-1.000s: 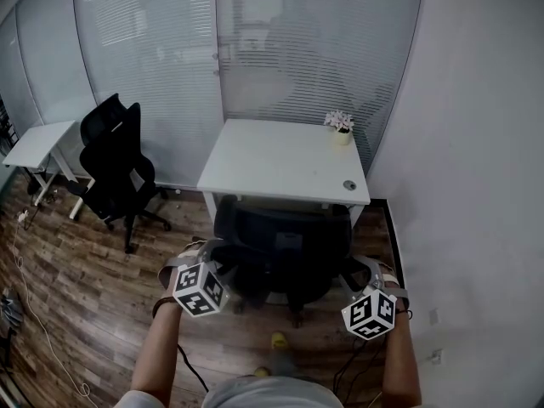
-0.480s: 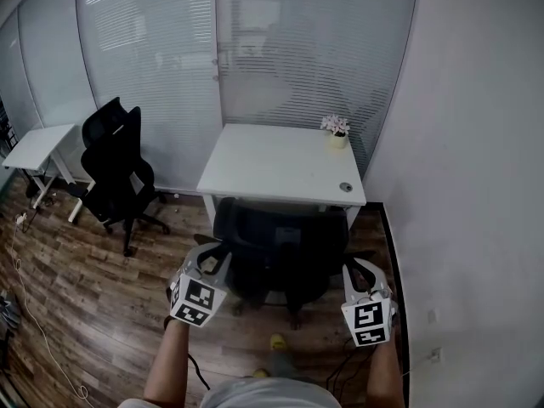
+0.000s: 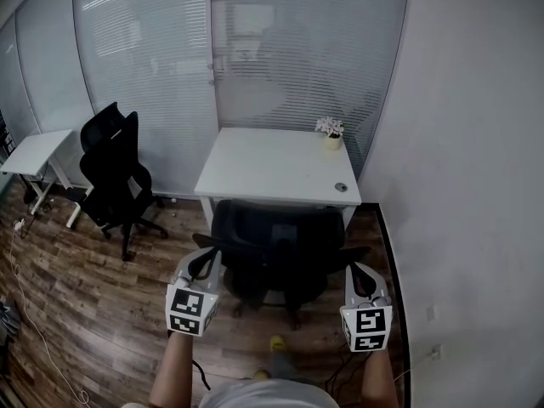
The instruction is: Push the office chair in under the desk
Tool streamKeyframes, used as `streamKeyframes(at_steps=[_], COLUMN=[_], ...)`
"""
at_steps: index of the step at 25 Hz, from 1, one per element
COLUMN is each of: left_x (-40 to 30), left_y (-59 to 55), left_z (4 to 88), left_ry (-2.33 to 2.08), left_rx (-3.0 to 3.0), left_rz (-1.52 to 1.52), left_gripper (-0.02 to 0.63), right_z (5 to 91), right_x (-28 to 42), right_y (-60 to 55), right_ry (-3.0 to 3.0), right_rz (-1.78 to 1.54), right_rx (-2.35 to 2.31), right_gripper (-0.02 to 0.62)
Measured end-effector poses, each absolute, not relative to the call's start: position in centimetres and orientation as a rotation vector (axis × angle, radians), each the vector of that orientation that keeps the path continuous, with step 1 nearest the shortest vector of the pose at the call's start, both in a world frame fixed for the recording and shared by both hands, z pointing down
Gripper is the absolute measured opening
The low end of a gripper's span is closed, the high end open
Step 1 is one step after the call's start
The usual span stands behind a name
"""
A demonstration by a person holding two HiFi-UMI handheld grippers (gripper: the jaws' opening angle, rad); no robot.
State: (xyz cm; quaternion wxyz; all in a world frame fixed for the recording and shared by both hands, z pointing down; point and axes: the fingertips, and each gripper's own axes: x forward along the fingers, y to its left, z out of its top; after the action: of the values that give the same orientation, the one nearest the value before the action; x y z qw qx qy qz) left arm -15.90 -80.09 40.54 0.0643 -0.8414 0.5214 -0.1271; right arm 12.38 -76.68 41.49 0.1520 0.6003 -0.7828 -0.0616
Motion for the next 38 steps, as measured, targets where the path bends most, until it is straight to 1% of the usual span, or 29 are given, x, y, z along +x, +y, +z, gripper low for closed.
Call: streamKeyframes(at_steps=[5,12,21,28,38], left_x=[-16.0,-16.4,-16.8,-16.9,-17.2], left_y=[-79.4,-79.3,-80.1,-81.0,-81.9], left_z=[40.3,40.2,39.4,38.8,37.9], left_ry=[1.599,1.633,1.637,1.650,1.661], left_rx=[-2.533,-2.544,-2.515,-2.490,-2.497], left_rz=[-0.345,-0.309,-0.290,-0.274,-0.227], left_gripper=[-0.002,-0.002,-0.002,-0.002,-0.002], right_z=[41.2,40.6,41.3,41.2,41.0], right_x=[12.9,13.4,13.3,13.2,13.8], right_y=[-76.1,-75.8,-76.9,-77.8,-78.7], right_ry=[-2.288,-2.232,-2.249,-2.229,-2.246], right_rz=[-0.099,-0.113,-0.032,-0.069,-0.030], right_rx=[1.796,1.836,1.857,1.832,1.850], right_gripper=[0.001,0.002,0.002,0.002,0.002])
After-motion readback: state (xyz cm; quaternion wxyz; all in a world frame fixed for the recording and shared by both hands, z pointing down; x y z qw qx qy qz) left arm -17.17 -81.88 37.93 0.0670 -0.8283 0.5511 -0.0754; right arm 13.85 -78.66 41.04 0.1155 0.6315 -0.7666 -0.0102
